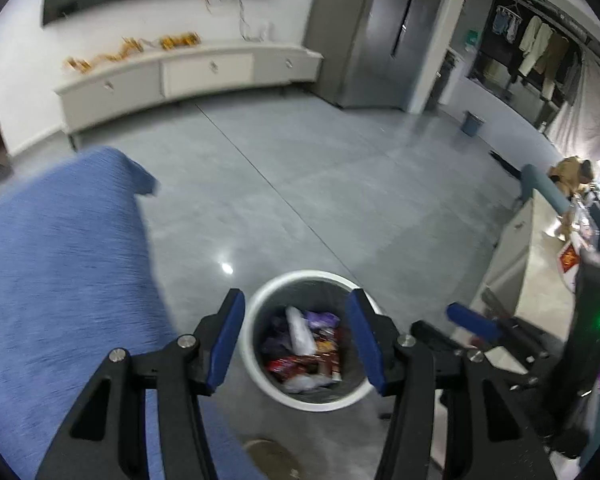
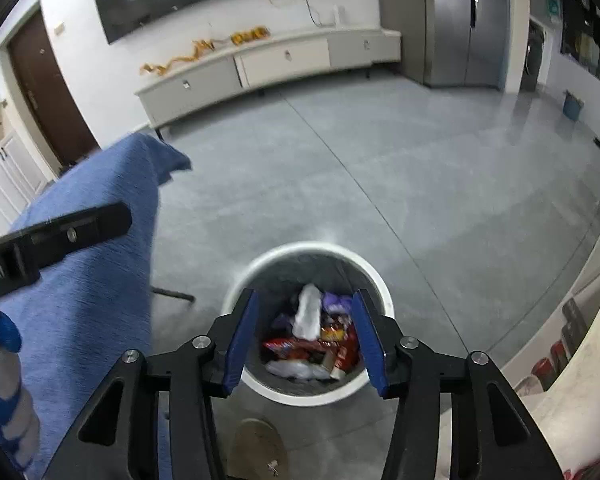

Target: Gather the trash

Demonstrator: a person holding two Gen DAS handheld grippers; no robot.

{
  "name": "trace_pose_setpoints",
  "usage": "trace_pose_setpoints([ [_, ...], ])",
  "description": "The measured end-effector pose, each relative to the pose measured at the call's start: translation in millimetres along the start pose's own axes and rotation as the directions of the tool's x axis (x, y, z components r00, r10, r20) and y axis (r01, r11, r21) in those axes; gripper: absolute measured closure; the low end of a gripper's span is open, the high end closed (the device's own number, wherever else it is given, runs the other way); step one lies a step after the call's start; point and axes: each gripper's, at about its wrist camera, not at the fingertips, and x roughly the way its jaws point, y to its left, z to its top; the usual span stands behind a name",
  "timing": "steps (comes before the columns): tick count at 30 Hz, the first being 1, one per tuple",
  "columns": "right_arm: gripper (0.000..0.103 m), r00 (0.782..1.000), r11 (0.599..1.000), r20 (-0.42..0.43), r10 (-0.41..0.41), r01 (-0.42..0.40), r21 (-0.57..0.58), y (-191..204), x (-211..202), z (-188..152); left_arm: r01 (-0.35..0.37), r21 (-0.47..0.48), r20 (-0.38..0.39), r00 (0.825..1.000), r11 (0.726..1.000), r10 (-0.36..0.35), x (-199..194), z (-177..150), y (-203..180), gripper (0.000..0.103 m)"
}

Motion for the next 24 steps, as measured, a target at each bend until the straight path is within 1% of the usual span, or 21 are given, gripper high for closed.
trace_pose_setpoints([
  [3, 0.045, 0.999, 1.0, 0.049, 0.021, -0.02, -0.019, 19.5, -18.0, 2.3, -0.066, 0.005, 0.067, 0.996, 0.998, 0.066, -30.4, -7.7, 6.4, 0.051],
  [5, 0.04, 0.996, 0.999, 0.08, 0.039, -0.036, -0.035, 32.6, -30.7, 2.6, -0.113, -0.004, 0.106, 0.988, 0.994, 0.113, -53.5, -15.5, 15.3, 0.051],
  [7, 0.033, 0.992, 0.997, 0.109, 0.057, -0.05, -0.061, 51.2, -43.4, 0.3, -0.141, -0.023, 0.136, 0.98, 0.99, 0.143, -75.3, -24.7, 28.0, 0.048],
  [8, 0.031, 0.991, 0.996, 0.12, 0.061, -0.053, -0.075, 60.1, -48.6, -1.5, -0.156, -0.034, 0.15, 0.976, 0.987, 0.16, -84.5, -28.9, 32.9, 0.046],
  [10, 0.024, 0.988, 0.993, 0.138, 0.071, -0.057, -0.099, 75.8, -56.9, -5.9, -0.184, -0.048, 0.172, 0.967, 0.982, 0.19, -101.5, -37.8, 41.2, 0.036],
  [11, 0.022, 0.987, 0.992, 0.144, 0.075, -0.059, -0.11, 83.7, -60.7, -8.0, -0.195, -0.055, 0.184, 0.962, 0.979, 0.202, -110.5, -42.6, 46.1, 0.034],
  [14, 0.016, 0.982, 0.988, 0.167, 0.087, -0.063, -0.144, 103.9, -73.6, -13.3, -0.23, -0.075, 0.216, 0.946, 0.97, 0.241, -135.1, -56.5, 61.1, 0.032],
  [16, 0.01, 0.98, 0.985, 0.18, 0.086, -0.056, -0.162, 114.7, -79.2, -16.8, -0.255, -0.094, 0.233, 0.934, 0.962, 0.27, -149.4, -65.8, 70.1, 0.029],
  [19, 0.003, 0.976, 0.981, 0.198, 0.091, -0.054, -0.186, 133.0, -89.7, -20.6, -0.268, -0.119, 0.255, 0.923, 0.956, 0.29, -166.7, -75.1, 79.7, 0.027],
  [22, 0.001, 0.971, 0.977, 0.213, 0.107, -0.062, -0.206, 146.6, -98.4, -24.7, -0.294, -0.13, 0.276, 0.907, 0.947, 0.319, -183.6, -84.2, 88.2, 0.026],
  [24, 0.001, 0.969, 0.973, 0.219, 0.114, -0.064, -0.221, 154.0, -101.4, -27.1, -0.311, -0.148, 0.293, 0.893, 0.939, 0.342, -196.5, -90.4, 94.5, 0.026],
])
